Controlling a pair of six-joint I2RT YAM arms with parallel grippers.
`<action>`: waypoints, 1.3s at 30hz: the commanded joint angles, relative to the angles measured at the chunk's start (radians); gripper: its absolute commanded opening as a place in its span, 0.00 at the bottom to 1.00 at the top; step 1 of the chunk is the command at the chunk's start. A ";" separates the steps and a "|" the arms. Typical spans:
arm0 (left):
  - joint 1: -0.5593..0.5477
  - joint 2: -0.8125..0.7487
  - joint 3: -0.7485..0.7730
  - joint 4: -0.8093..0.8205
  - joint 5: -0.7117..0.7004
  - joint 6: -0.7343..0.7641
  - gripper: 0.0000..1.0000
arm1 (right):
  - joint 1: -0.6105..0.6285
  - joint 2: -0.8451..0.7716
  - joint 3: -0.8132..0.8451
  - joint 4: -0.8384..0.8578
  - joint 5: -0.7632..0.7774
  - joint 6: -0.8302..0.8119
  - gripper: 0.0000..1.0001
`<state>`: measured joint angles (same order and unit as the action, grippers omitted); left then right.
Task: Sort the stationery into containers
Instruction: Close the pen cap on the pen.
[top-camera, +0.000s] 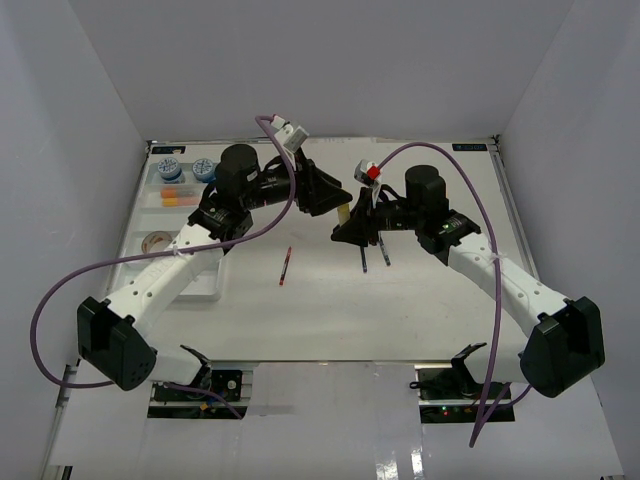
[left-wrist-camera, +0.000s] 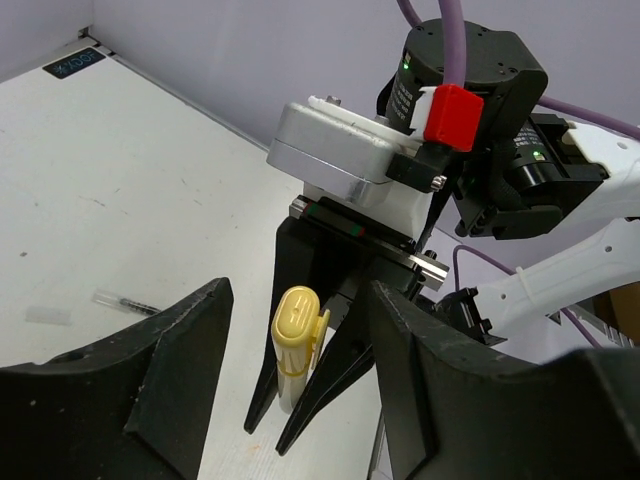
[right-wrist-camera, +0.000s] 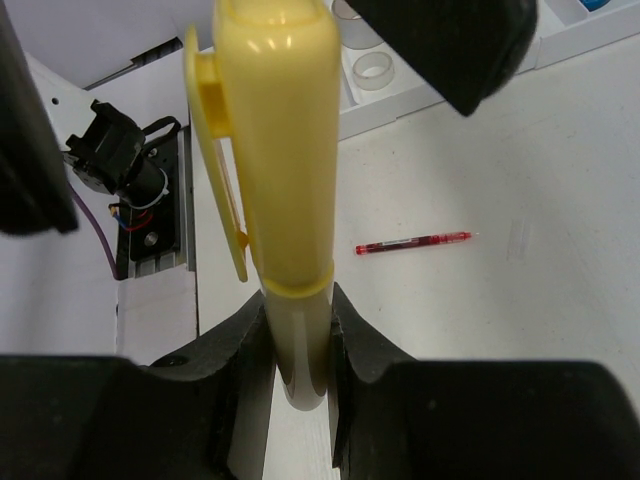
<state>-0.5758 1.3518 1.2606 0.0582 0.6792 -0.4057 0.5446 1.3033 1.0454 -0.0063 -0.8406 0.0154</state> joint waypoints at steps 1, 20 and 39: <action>-0.019 0.000 0.049 0.017 -0.009 -0.002 0.66 | 0.000 -0.007 0.036 0.009 -0.020 -0.011 0.08; -0.038 0.030 0.042 0.000 0.051 -0.012 0.27 | 0.000 -0.015 0.033 0.028 -0.041 -0.009 0.08; -0.038 -0.028 -0.081 0.055 0.148 0.019 0.24 | -0.002 0.004 0.107 0.074 -0.127 0.035 0.08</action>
<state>-0.5972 1.3506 1.2133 0.1432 0.7403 -0.3958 0.5453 1.3178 1.0645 -0.0372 -0.9386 0.0242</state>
